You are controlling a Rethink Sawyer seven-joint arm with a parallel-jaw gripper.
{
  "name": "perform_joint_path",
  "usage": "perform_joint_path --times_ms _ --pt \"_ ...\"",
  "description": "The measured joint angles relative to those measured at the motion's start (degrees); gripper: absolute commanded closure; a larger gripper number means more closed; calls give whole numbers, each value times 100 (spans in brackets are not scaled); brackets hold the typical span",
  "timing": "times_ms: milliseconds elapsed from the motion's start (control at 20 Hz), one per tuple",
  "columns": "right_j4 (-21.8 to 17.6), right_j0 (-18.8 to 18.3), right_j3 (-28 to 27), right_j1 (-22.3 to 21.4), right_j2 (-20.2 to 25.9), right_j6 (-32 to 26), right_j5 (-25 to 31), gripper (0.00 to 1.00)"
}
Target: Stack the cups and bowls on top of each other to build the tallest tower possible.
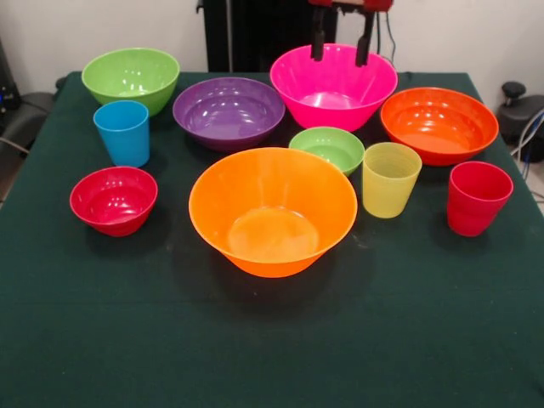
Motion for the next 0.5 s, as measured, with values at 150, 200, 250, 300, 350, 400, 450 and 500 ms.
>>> perform_joint_path --times_ms 150,200,250,300,350,400,450,500 --pt "-165 -146 -221 254 21 0 0 0" --pt "-203 -182 -268 307 28 0 -1 0" --pt "-243 -228 -322 362 40 0 0 0" --pt "-299 -299 -385 423 66 0 1 0" --pt "-325 -340 -414 448 82 0 1 0" --pt "-349 -384 -437 465 100 0 8 0" --pt "-377 -447 -461 475 127 0 27 0" --pt "-401 -513 -483 479 154 0 63 0"
